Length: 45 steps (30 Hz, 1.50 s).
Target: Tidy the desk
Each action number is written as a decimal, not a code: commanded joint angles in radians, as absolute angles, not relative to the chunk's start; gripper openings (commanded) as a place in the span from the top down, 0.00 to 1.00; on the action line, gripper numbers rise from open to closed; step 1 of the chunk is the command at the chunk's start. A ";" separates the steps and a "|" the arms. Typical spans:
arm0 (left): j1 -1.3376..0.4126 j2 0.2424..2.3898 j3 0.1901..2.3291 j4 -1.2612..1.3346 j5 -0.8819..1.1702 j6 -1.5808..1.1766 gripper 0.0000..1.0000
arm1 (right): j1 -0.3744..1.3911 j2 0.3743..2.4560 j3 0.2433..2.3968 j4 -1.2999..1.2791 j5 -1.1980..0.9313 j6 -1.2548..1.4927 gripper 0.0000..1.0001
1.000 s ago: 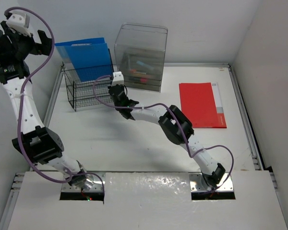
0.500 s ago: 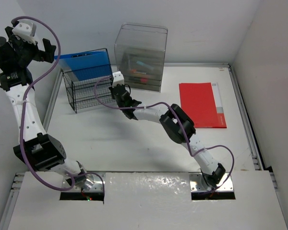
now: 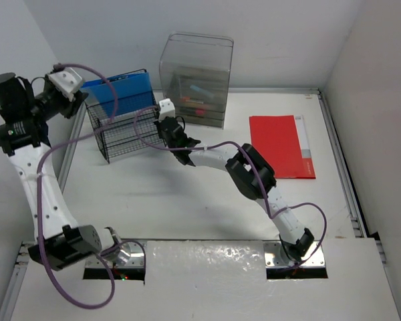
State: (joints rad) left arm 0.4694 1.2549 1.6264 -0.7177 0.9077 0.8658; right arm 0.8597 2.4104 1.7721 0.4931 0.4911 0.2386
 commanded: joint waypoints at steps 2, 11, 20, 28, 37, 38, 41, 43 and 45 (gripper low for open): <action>0.362 1.253 1.511 -0.850 0.865 1.025 0.71 | 0.858 2.293 1.730 0.589 0.482 0.258 1.00; 0.287 1.420 1.485 -0.599 0.665 0.891 0.71 | 0.859 2.269 1.689 0.591 0.436 0.262 1.00; 0.278 1.724 1.790 -0.490 0.517 0.678 0.70 | 0.857 2.253 1.663 0.578 0.356 0.233 1.00; 0.276 1.736 1.796 -0.313 0.496 0.528 0.69 | 0.839 2.244 1.641 0.558 0.287 0.239 1.00; 0.276 1.753 1.805 -0.293 0.445 0.525 0.68 | 0.836 2.221 1.623 0.566 0.245 0.245 1.00; 0.276 1.756 1.810 -0.295 0.445 0.522 0.68 | 0.836 2.223 1.624 0.566 0.241 0.242 1.00; 0.275 1.740 1.806 -0.316 0.483 0.522 0.67 | 0.834 2.224 1.632 0.549 0.241 0.247 1.00; 0.275 1.723 1.807 -0.356 0.544 0.532 0.65 | 0.834 2.220 1.623 0.552 0.244 0.250 1.00; 0.276 1.692 1.807 -0.388 0.593 0.549 0.65 | 0.834 2.214 1.614 0.561 0.244 0.252 1.00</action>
State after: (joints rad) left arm 0.2810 1.7638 1.7741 -0.3695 0.5110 0.5415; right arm 0.8253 2.3074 1.6161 0.5152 0.3164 0.2474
